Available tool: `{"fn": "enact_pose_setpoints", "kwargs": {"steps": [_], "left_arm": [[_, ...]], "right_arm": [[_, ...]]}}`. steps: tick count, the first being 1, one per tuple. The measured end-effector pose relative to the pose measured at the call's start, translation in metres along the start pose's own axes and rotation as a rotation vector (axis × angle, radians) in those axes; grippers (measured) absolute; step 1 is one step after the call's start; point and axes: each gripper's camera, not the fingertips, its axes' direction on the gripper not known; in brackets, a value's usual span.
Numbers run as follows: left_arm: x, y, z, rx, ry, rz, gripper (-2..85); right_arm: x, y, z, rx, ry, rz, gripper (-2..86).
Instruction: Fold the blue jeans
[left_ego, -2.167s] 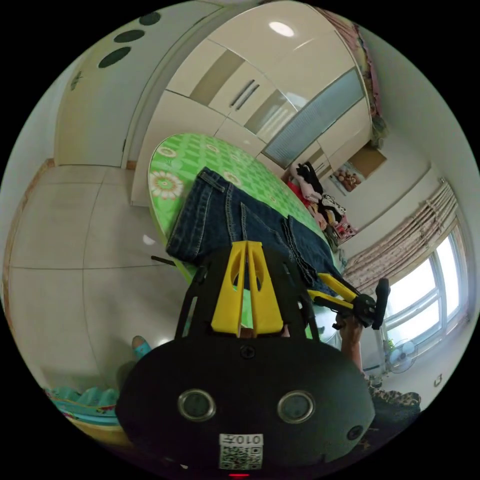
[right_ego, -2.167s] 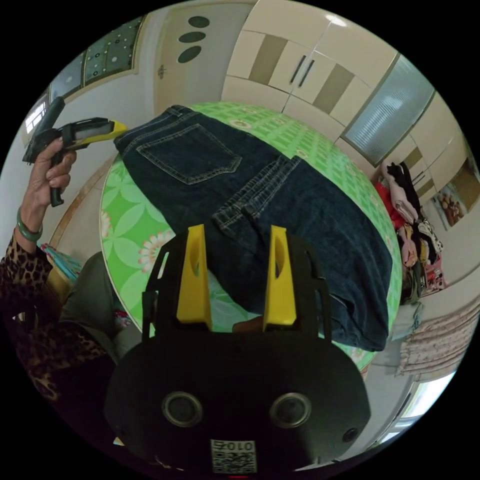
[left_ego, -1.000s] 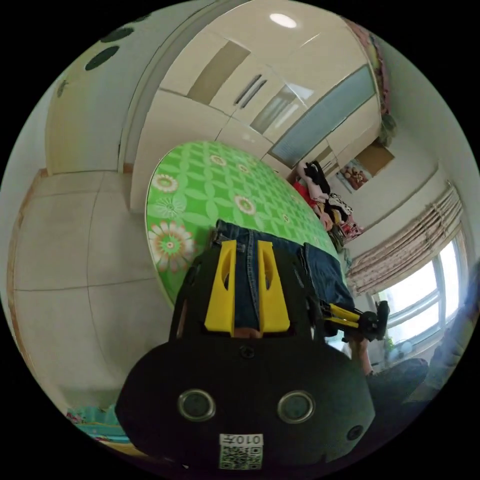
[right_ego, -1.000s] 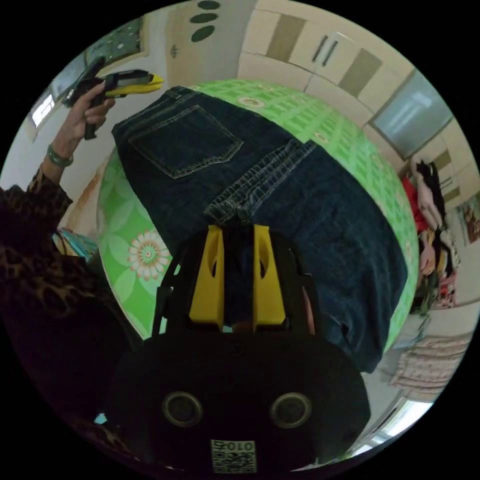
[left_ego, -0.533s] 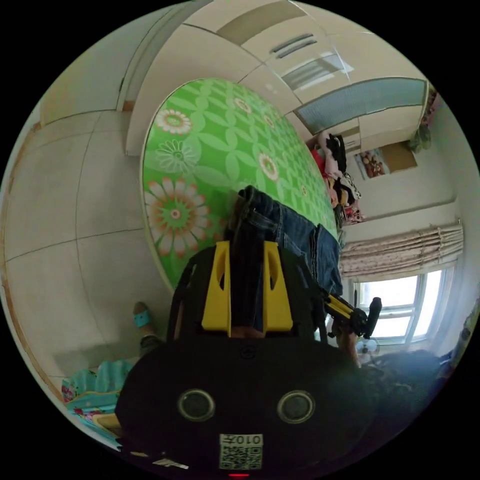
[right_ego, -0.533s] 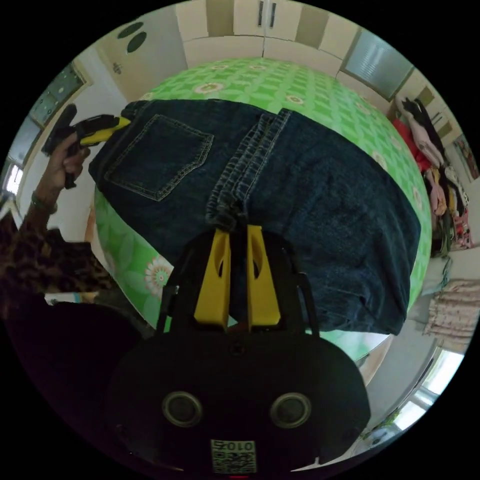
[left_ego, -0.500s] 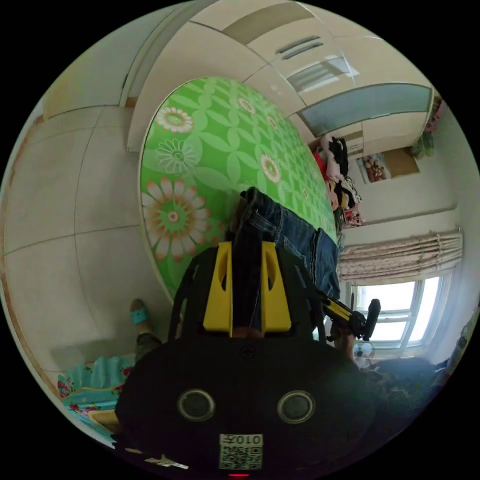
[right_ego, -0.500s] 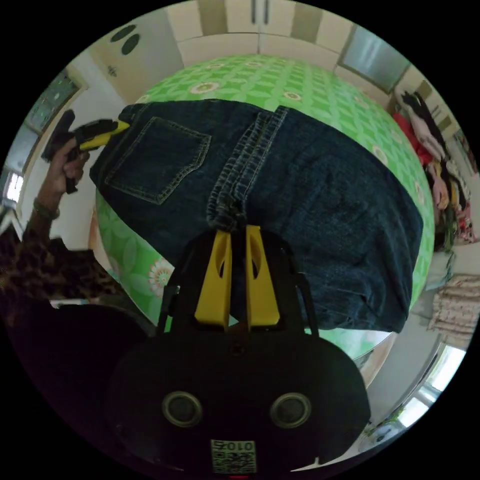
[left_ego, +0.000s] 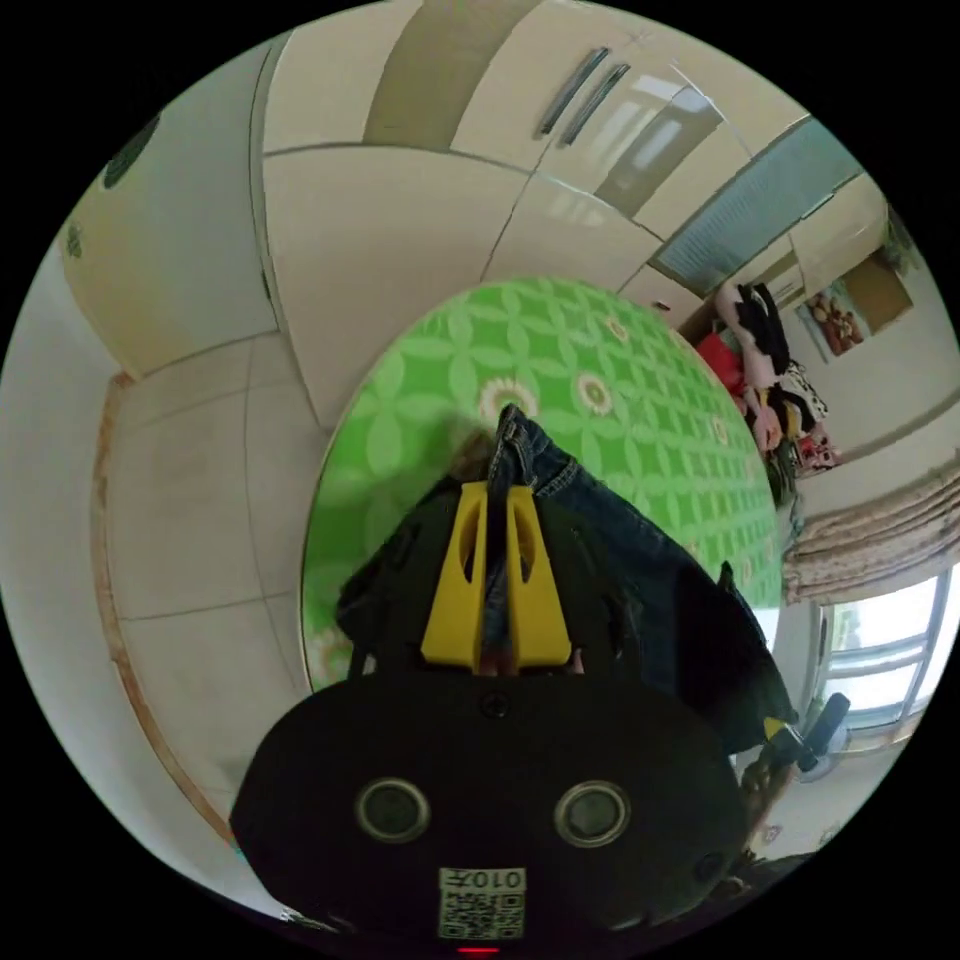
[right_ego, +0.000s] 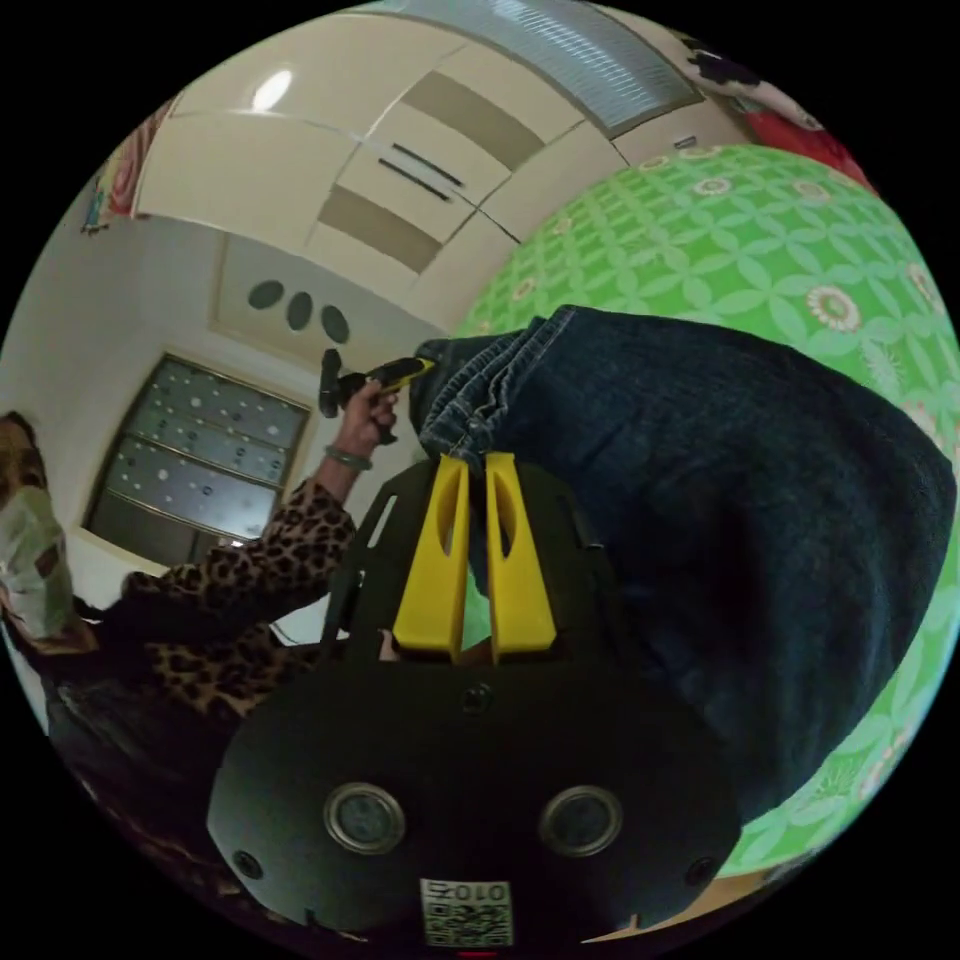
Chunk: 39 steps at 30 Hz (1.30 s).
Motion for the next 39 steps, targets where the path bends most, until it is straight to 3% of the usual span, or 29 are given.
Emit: {"fn": "enact_pose_setpoints", "kwargs": {"steps": [5,8,10,13,18,25,32,36,39], "left_arm": [[0.029,-0.019,0.007,0.026,0.021,0.068,1.1],[0.022,-0.022,0.023,0.022,0.014,0.038,1.0],[0.015,-0.027,0.029,0.019,0.031,0.012,1.0],[0.014,-0.037,0.035,0.008,0.033,0.015,0.9],[0.031,-0.064,0.053,-0.057,-0.075,0.087,0.8],[0.054,-0.134,0.057,-0.039,-0.113,0.094,0.4],[0.102,-0.175,0.072,-0.023,-0.391,0.182,0.3],[0.158,-0.177,0.062,0.103,-0.464,0.383,0.2],[0.16,-0.195,0.062,0.101,-0.409,0.358,0.3]], "right_arm": [[0.039,-0.008,-0.127,0.321,-0.027,0.155,4.3],[0.073,0.052,-0.223,0.598,-0.001,0.364,4.3],[0.077,0.122,-0.273,0.743,0.169,0.552,4.2],[0.078,0.187,-0.294,0.74,0.383,0.784,4.3],[0.094,0.217,-0.284,0.737,0.34,0.961,4.3],[0.06,0.184,-0.285,0.645,0.449,0.998,4.5],[0.034,0.167,-0.288,0.529,0.577,1.066,4.8],[0.02,0.158,-0.29,0.474,0.659,1.111,4.9],[0.013,0.162,-0.296,0.408,0.746,1.166,4.9]]}}
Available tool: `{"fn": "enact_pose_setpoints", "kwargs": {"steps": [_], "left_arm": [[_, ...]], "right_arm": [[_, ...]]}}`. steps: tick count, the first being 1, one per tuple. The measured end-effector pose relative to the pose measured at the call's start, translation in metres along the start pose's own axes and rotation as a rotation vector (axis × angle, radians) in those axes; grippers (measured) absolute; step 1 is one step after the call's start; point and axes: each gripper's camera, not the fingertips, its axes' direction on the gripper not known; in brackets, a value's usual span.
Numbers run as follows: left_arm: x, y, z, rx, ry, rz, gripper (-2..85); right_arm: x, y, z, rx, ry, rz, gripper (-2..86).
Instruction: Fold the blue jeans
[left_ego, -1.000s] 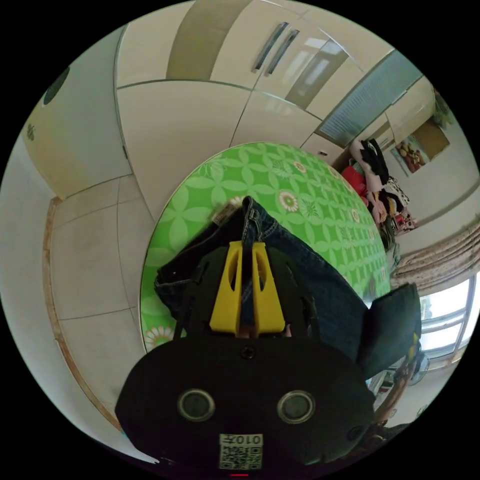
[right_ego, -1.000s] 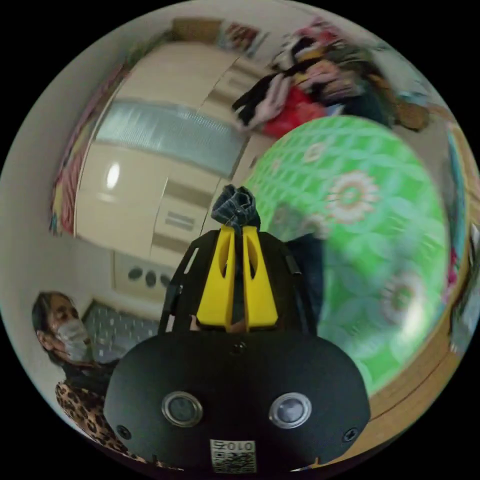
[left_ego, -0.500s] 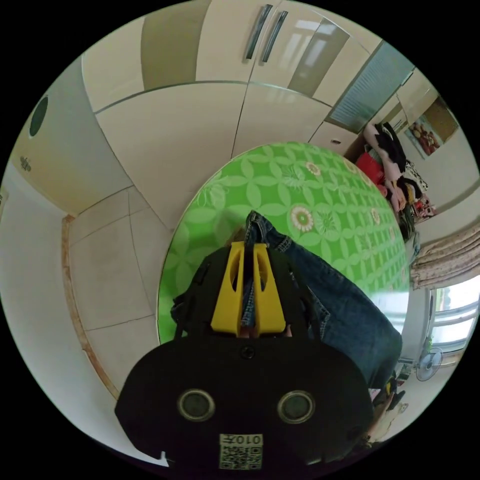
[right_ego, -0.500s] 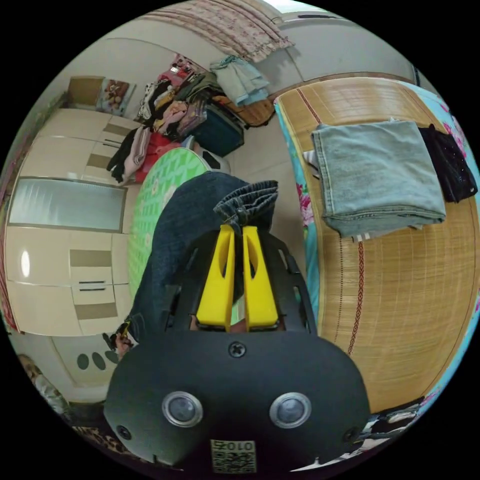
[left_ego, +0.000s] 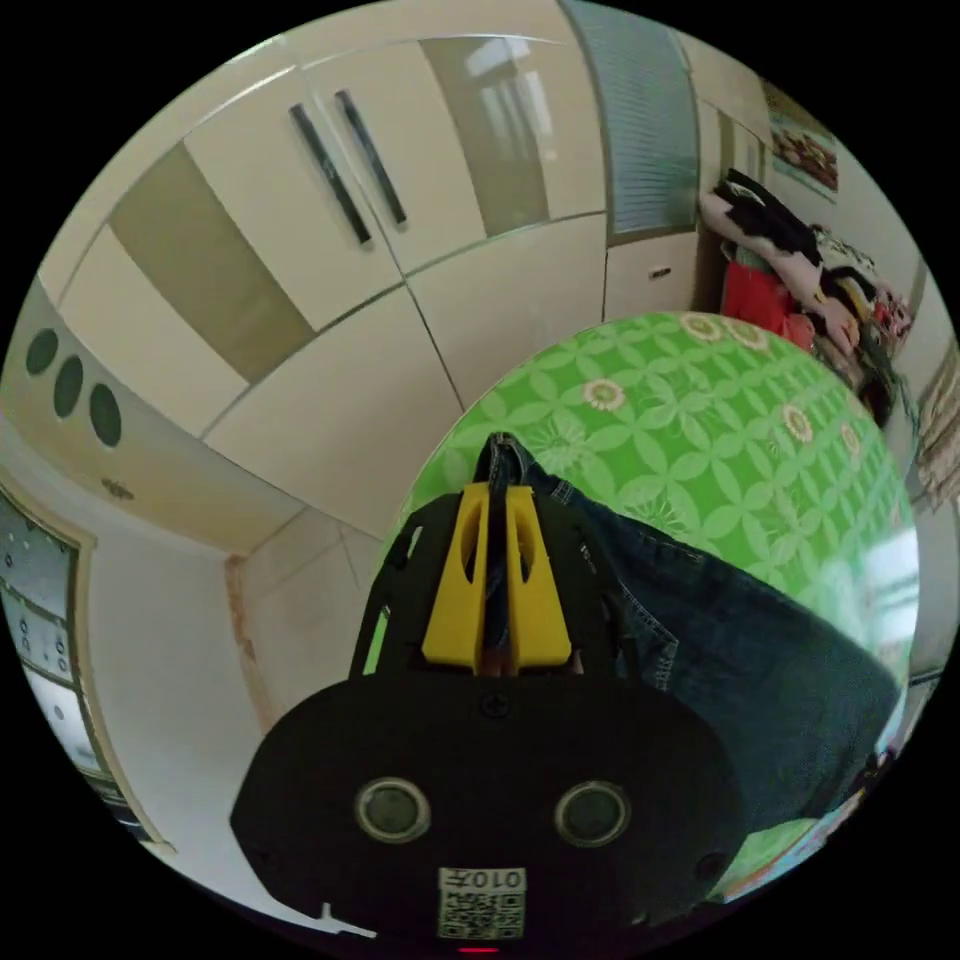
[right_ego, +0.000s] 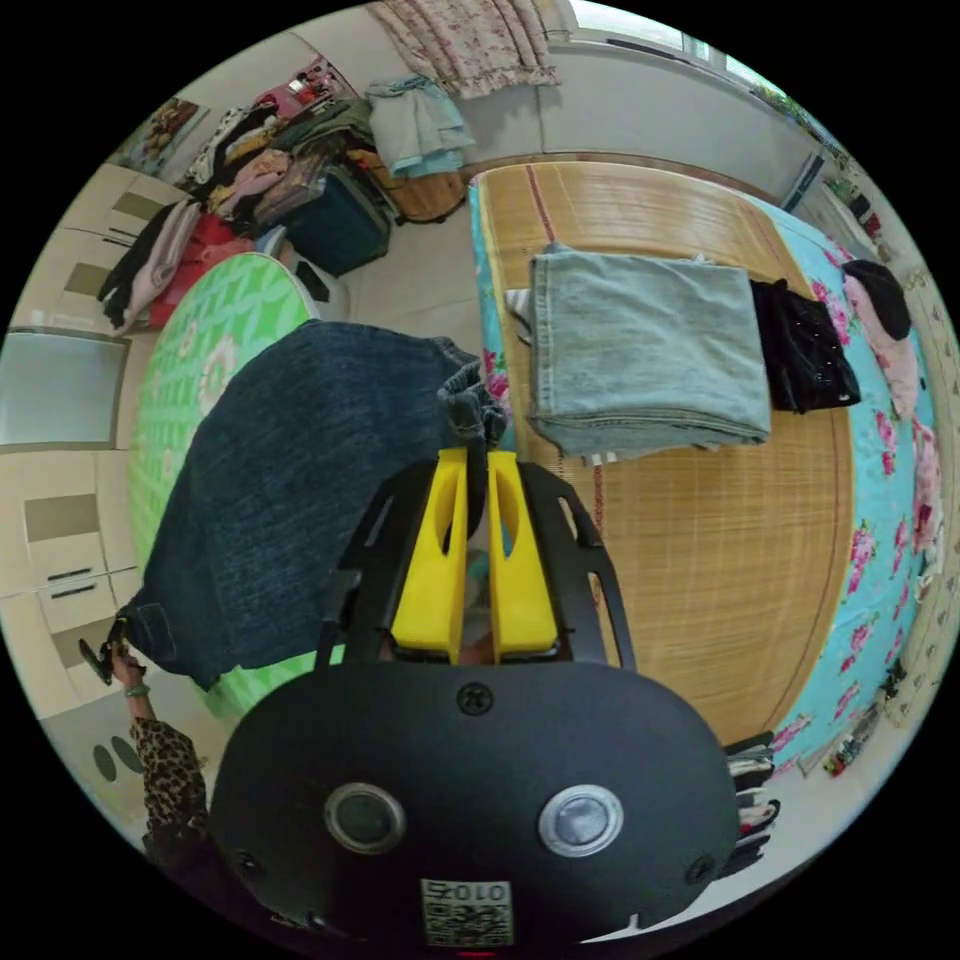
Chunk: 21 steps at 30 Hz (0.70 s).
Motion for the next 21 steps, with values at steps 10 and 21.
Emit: {"fn": "enact_pose_setpoints", "kwargs": {"steps": [10,21], "left_arm": [[-0.151,0.078,0.118,-0.138,1.036,-0.764,0.7],[-0.101,0.171,0.001,0.095,0.937,-0.326,-0.1]], "right_arm": [[0.07,0.033,-0.022,0.056,-0.289,0.255,3.2],[-0.092,0.065,-0.012,-0.102,-0.495,-0.517,2.4]]}}
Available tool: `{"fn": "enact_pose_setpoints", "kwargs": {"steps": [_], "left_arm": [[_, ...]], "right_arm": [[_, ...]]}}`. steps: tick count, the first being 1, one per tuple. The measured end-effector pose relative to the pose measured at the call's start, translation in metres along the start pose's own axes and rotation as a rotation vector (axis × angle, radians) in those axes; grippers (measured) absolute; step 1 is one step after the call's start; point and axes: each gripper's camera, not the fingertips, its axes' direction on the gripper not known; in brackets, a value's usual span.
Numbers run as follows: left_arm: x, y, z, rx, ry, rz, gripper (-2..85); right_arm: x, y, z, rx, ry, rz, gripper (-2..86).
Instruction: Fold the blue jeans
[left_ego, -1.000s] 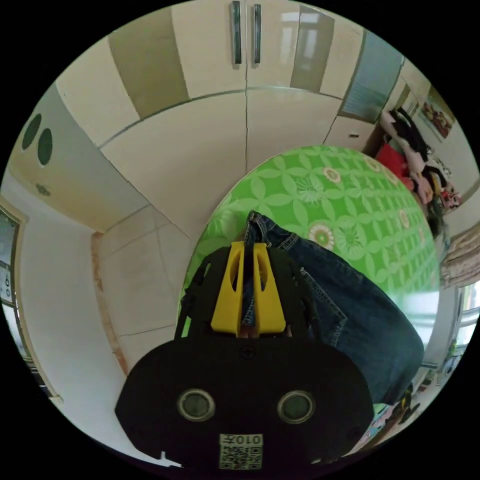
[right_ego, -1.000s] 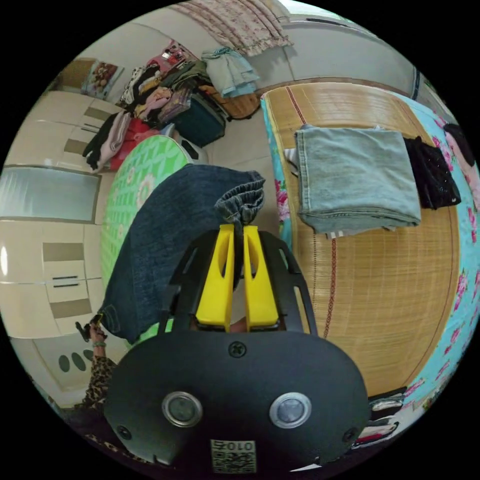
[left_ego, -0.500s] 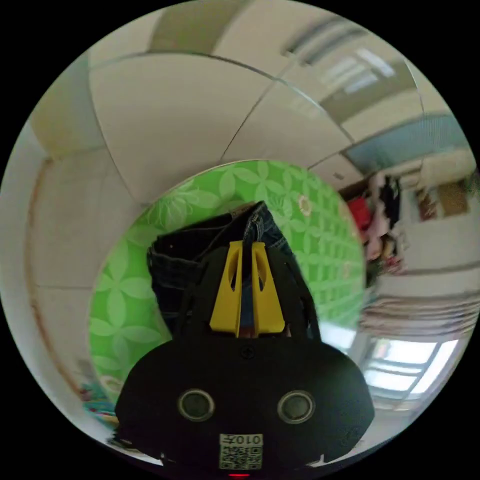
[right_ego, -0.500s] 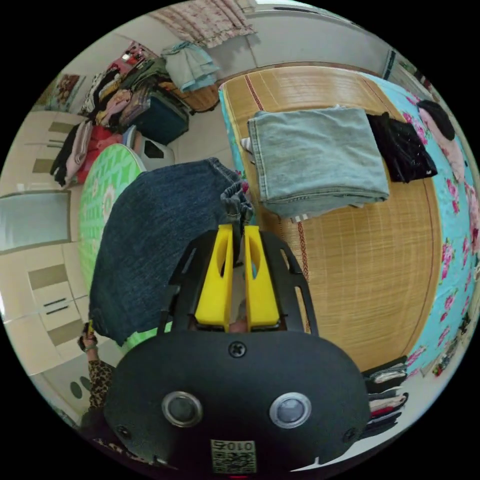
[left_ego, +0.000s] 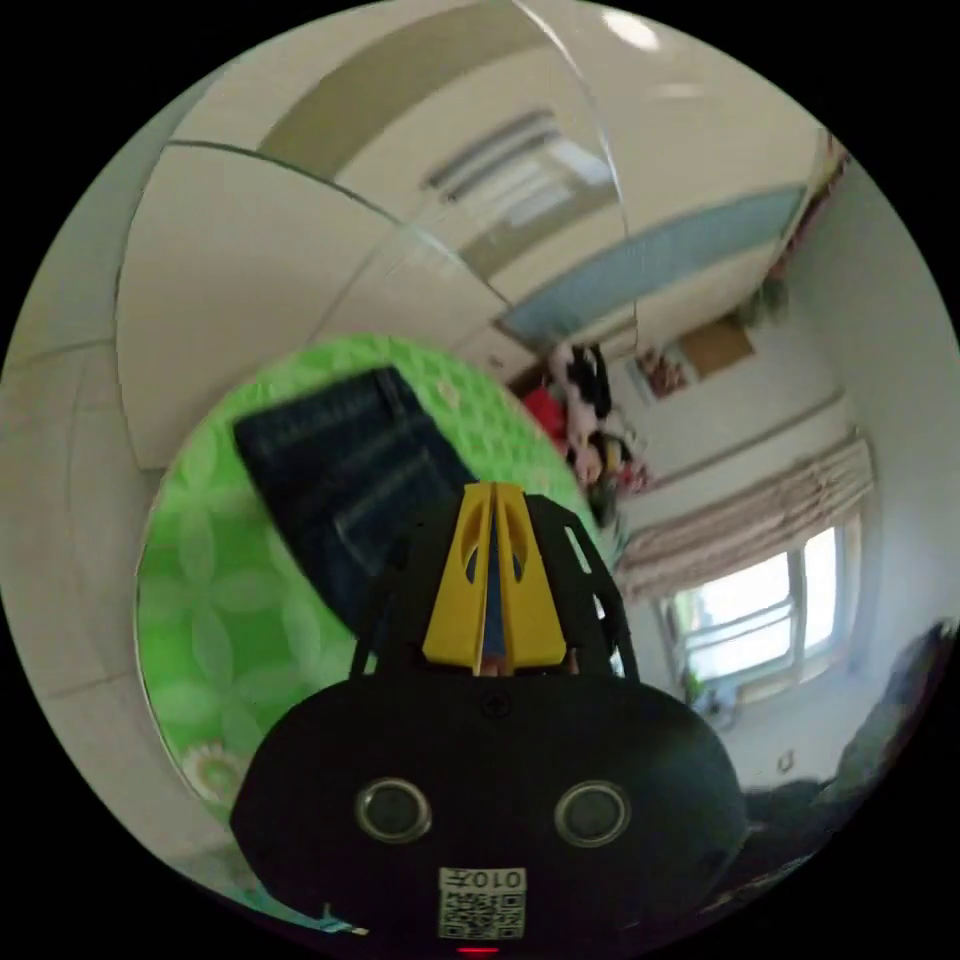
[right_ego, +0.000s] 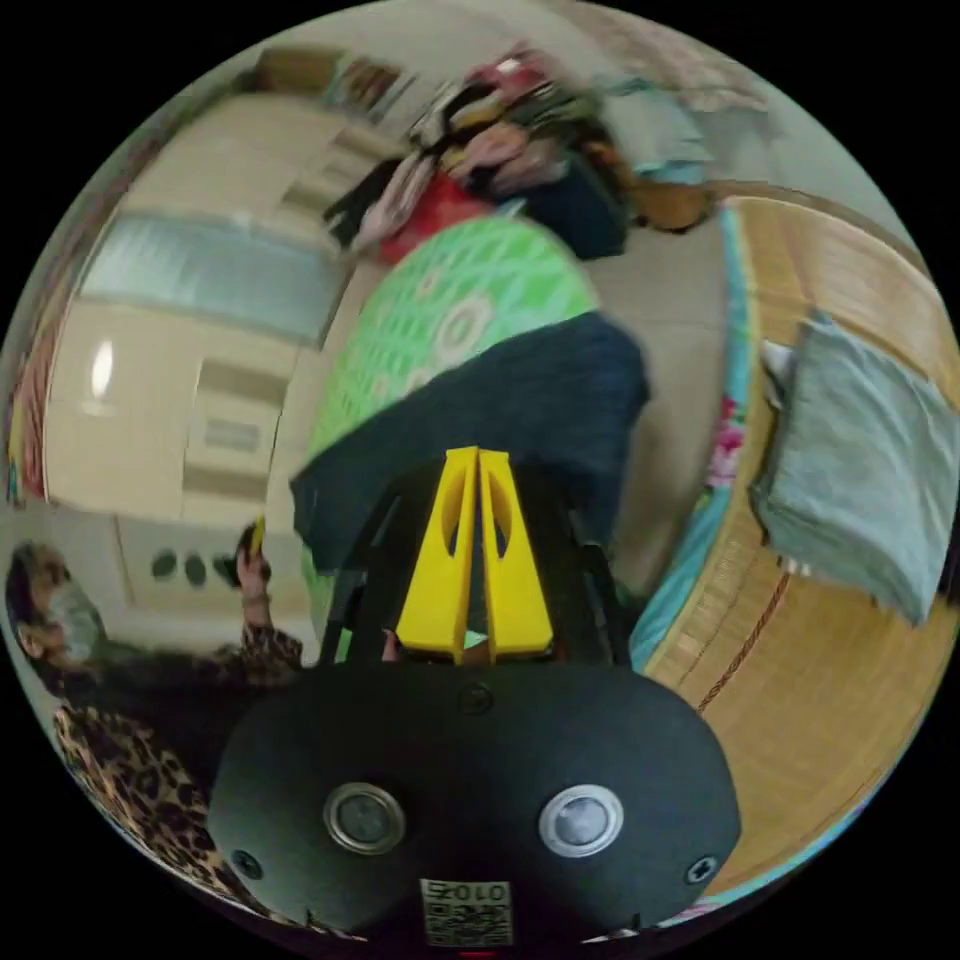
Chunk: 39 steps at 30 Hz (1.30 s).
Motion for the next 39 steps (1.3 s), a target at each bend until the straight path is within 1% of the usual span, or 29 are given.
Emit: {"fn": "enact_pose_setpoints", "kwargs": {"steps": [1,2,3,4,6,8,10,14,18,20,24,28,30,32,33,34,35,36,37,39], "left_arm": [[0.019,0.034,0.019,-0.11,-0.06,0.049,-0.1],[0.037,0.07,0.041,-0.223,-0.131,0.095,-0.1],[0.045,0.088,0.051,-0.267,-0.168,0.114,-0.1],[0.061,0.121,0.067,-0.319,-0.234,0.149,-0.2],[0.079,0.156,0.084,-0.348,-0.29,0.183,-0.2],[0.094,0.176,0.092,-0.286,-0.355,0.194,-0.2],[0.099,0.179,0.099,-0.252,-0.455,0.177,-0.2],[0.096,0.171,0.122,-0.257,-0.576,0.157,-0.3],[0.086,0.16,0.137,-0.264,-0.514,0.145,-0.4],[0.091,0.149,0.153,-0.263,-0.527,0.202,-0.4],[0.103,0.122,0.186,-0.245,-0.589,0.261,-0.3],[0.111,0.055,0.238,-0.274,-0.629,0.298,-0.3],[0.112,0.018,0.26,-0.308,-0.661,0.229,-0.3],[0.117,-0.01,0.278,-0.353,-0.706,0.098,-0.3],[0.121,-0.011,0.279,-0.359,-0.691,0.078,-0.3],[0.139,-0.004,0.276,-0.348,-0.642,0.122,-0.3],[0.16,0.013,0.267,-0.311,-0.599,0.228,-0.3],[0.169,0.024,0.262,-0.293,-0.584,0.269,-0.3],[0.181,0.048,0.251,-0.282,-0.546,0.317,-0.3],[0.19,0.09,0.232,-0.276,-0.402,0.35,-0.3]], "right_arm": [[-0.022,-0.005,0.022,-0.089,0.132,-0.051,2.3],[-0.031,-0.007,0.031,-0.12,0.208,-0.075,2.3],[-0.048,-0.009,0.046,-0.166,0.328,-0.122,2.4],[-0.061,-0.009,0.059,-0.209,0.382,-0.176,2.4],[-0.077,-0.006,0.073,-0.248,0.381,-0.252,2.5],[-0.086,-0.001,0.082,-0.25,0.365,-0.29,2.5],[-0.09,0.007,0.096,-0.27,0.315,-0.324,2.4],[-0.081,0.02,0.124,-0.337,0.341,-0.308,2.4],[-0.073,0.032,0.13,-0.319,0.343,-0.313,2.4],[-0.068,0.033,0.132,-0.341,0.311,-0.313,2.4],[-0.062,0.036,0.146,-0.393,0.182,-0.32,2.5],[-0.071,0.041,0.178,-0.464,0.025,-0.35,2.4],[-0.079,0.039,0.194,-0.484,-0.061,-0.352,2.4],[-0.093,0.039,0.207,-0.585,-0.112,-0.441,2.5],[-0.101,0.039,0.204,-0.587,-0.076,-0.517,2.6],[-0.1,0.036,0.192,-0.516,0.03,-0.544,2.7],[-0.096,0.033,0.185,-0.48,0.087,-0.543,2.7],[-0.082,0.027,0.17,-0.432,0.162,-0.526,2.8],[-0.063,0.018,0.153,-0.399,0.171,-0.488,2.9],[-0.028,0.006,0.124,-0.322,0.144,-0.394,3.3]]}}
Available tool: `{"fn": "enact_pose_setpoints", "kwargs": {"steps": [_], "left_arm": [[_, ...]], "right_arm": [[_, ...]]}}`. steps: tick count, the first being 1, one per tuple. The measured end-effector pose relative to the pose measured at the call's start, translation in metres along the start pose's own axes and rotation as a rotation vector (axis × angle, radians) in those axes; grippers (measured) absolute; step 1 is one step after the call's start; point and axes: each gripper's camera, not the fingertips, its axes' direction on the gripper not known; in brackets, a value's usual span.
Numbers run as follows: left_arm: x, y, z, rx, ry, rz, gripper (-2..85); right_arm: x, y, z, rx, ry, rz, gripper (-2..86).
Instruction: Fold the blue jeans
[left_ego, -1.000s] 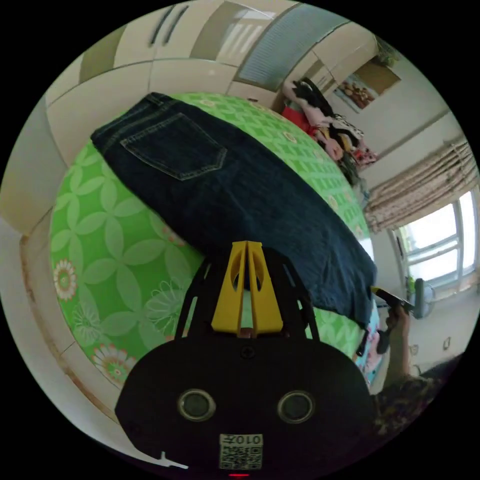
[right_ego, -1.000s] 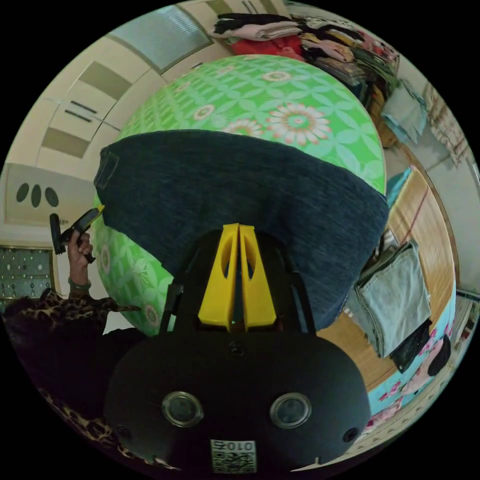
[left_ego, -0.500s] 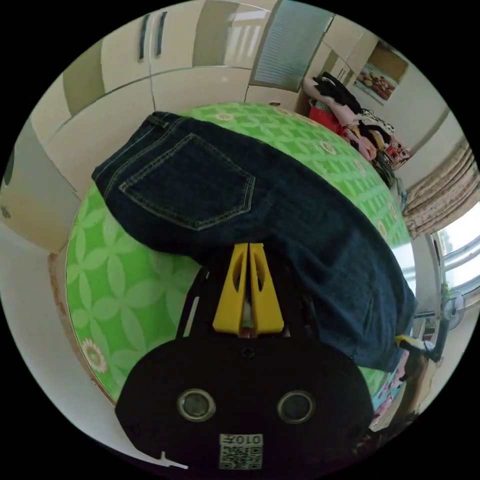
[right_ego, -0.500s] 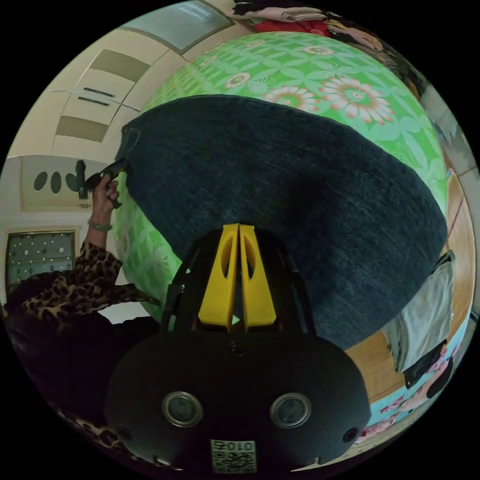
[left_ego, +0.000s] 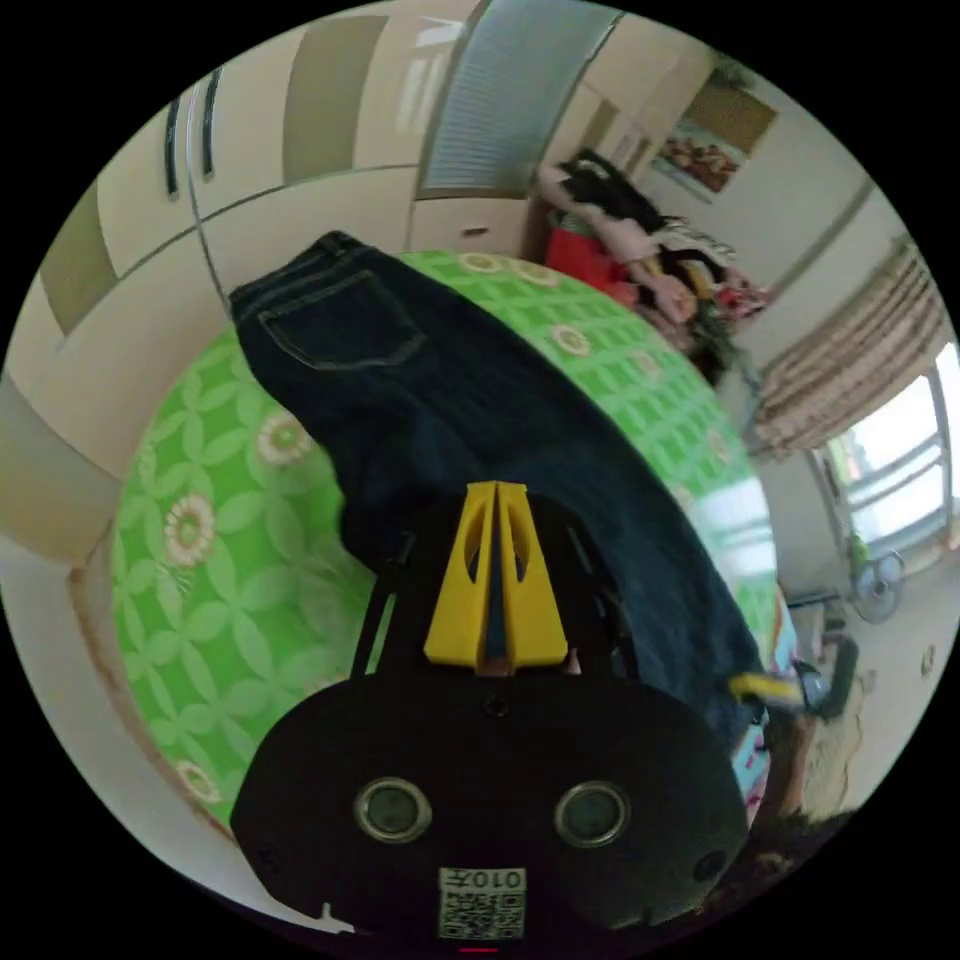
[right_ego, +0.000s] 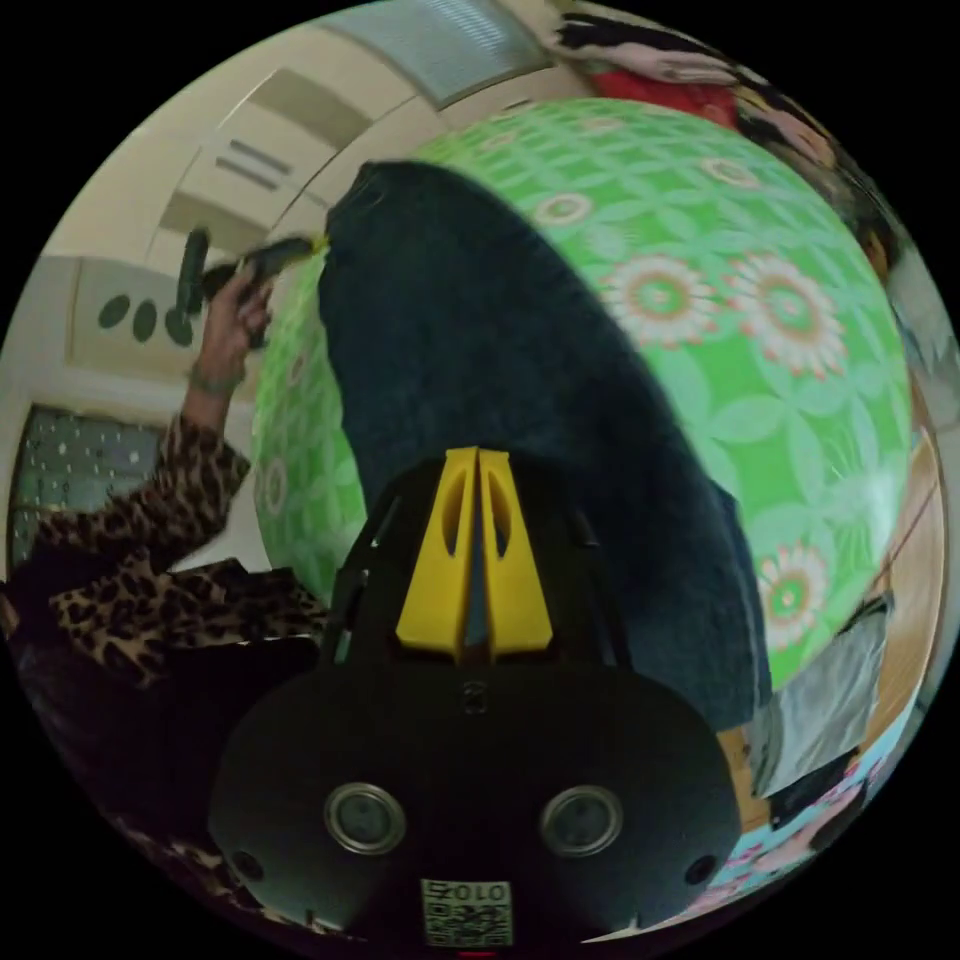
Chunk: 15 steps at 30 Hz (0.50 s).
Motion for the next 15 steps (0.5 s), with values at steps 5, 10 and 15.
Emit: {"fn": "enact_pose_setpoints", "kwargs": {"steps": [5,10,15], "left_arm": [[0.098,0.118,0.012,-0.135,0.319,0.268,-0.2],[0.176,0.174,0.04,-0.266,0.332,0.425,-0.2],[0.175,0.19,0.06,-0.314,0.281,0.37,-0.3]], "right_arm": [[0.091,0.039,-0.045,0.127,0.029,0.245,5.3],[0.128,0.079,-0.045,0.063,0.195,0.375,3.8],[0.129,0.107,-0.019,0.046,0.173,0.356,3.0]]}}
